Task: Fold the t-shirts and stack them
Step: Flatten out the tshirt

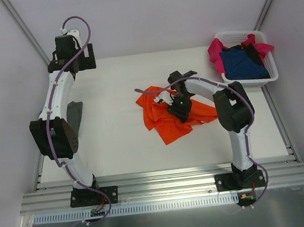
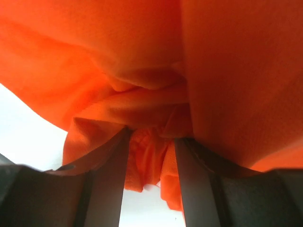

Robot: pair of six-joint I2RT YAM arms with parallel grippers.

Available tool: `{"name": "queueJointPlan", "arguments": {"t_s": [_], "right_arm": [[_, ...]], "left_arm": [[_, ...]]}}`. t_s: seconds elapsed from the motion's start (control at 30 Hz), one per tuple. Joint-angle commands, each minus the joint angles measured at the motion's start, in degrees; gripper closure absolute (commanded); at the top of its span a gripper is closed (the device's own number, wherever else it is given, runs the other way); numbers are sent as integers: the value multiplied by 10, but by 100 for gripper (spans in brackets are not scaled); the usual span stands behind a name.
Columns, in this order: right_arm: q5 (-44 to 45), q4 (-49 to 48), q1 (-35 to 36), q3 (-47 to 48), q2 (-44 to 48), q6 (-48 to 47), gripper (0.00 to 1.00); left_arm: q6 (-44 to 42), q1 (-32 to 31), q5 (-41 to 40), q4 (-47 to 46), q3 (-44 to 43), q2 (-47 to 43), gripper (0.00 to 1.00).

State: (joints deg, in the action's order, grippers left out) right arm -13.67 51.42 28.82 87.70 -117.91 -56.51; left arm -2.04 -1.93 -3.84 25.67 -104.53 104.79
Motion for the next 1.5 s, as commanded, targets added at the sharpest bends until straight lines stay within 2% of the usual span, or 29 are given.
{"name": "queueJointPlan", "arguments": {"t_s": [0.0,0.13,0.2,0.27,0.3,0.33,0.53,0.63,0.67,0.77,0.83,0.9,1.0,1.03,1.1,1.23,1.47], "right_arm": [[84,-49,2,25,-23,21,53],[119,-68,2,39,-42,43,53],[133,-79,1,43,-44,44,59],[160,-79,-1,49,-42,46,88],[162,-77,-2,54,-38,48,97],[163,-74,-3,67,-30,53,99],[174,-11,-9,164,14,63,91],[185,-6,-9,187,30,50,84],[189,-6,-9,189,33,43,85],[208,-5,-14,175,25,24,88],[204,-2,-24,165,22,24,80],[197,-8,-36,136,25,31,77],[161,-25,-71,94,43,52,69],[142,-34,-90,85,46,57,63],[110,-26,-108,81,46,61,61],[94,-43,-150,46,68,64,60],[61,-92,-161,-16,137,54,60]], "left_arm": [[8,-4,10,-10,-1,-29,1],[9,-4,9,-9,3,-33,1],[9,-4,9,-9,5,-35,1],[13,-4,10,-9,6,-34,1],[11,-4,10,-9,6,-34,1],[13,-4,11,-9,5,-34,1],[16,-3,18,-9,-5,-25,1],[19,-4,21,-9,-17,-16,1],[19,-4,21,-10,-19,-11,1],[20,-4,26,-10,-34,1,1],[19,-4,30,-9,-44,5,1],[19,-4,34,-10,-50,10,1],[19,-4,37,-9,-54,12,1],[19,-4,37,-9,-54,12,1],[20,-4,37,-9,-53,12,1],[19,-4,52,-9,-52,14,1],[19,-4,59,-9,-52,19,1]]}}
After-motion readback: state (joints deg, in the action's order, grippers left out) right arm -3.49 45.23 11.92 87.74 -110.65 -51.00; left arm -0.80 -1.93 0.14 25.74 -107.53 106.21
